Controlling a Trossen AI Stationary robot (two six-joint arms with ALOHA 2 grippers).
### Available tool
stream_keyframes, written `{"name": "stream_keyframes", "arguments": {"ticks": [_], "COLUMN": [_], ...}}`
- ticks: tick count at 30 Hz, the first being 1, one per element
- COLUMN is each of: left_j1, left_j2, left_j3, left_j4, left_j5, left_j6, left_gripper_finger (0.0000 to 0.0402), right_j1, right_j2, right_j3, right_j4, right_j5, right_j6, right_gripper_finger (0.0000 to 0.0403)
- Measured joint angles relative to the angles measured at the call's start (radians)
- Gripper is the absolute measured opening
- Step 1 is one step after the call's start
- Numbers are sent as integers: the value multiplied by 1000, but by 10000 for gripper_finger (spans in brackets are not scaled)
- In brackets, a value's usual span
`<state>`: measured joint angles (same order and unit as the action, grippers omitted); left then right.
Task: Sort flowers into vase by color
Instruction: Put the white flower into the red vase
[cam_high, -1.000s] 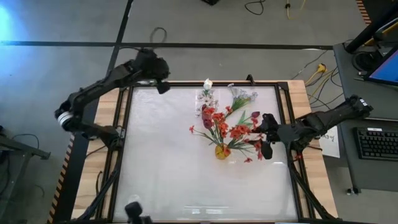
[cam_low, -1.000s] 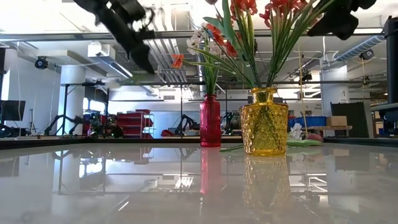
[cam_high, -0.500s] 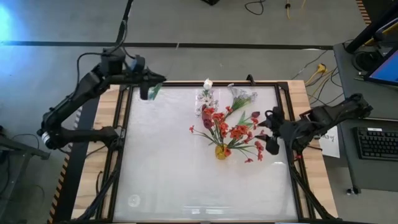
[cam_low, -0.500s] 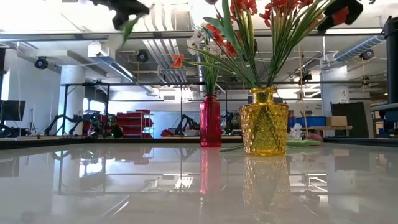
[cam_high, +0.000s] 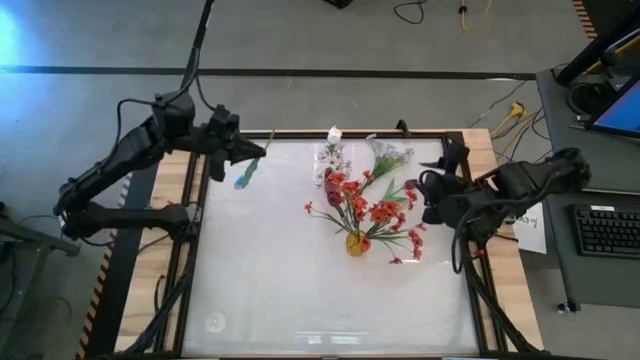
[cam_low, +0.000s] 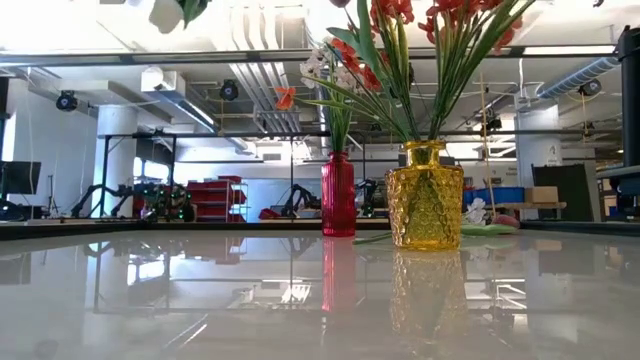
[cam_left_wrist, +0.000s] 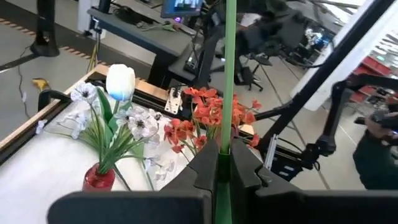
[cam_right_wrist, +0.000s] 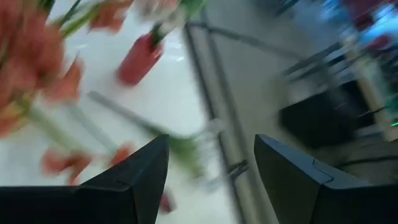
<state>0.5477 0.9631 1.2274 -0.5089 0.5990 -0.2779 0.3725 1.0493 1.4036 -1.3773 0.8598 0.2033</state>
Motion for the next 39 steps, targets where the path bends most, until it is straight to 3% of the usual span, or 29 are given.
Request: {"name": "stream_keyframes", "arguments": {"ticks": [6,10,13,16,21,26,34,39], "left_j1": [-126,-220,-281,-324,-384,-411,-429,-463], "left_j2": [33,71,110,143,202,257,281,279], "left_j3": [-3,-6,-4,1,3,3,3,12], "left_j4": [77,173,221,276,373,432,477,493], "left_j5": [-93,-152,-239,-284,-331,-329,-320,-321], "left_j6": [-103,-192,-233,-263,-311,-354,-409,-413], "left_gripper_finger": [0,0,0,0,0,0,0,0], "right_j1": [0,0,0,0,0,-3,-30,-63], "right_j2": [106,169,218,263,343,437,554,584], "right_j3": [190,290,342,380,430,501,589,594], "right_j4": [18,157,370,550,711,779,753,754], "right_j5": [197,217,190,84,-51,-80,-70,-4], "right_j6": [-283,-605,-906,-1206,-1527,-1685,-1739,-1773], "right_gripper_finger": [208,202,201,201,201,201,201,201]}}
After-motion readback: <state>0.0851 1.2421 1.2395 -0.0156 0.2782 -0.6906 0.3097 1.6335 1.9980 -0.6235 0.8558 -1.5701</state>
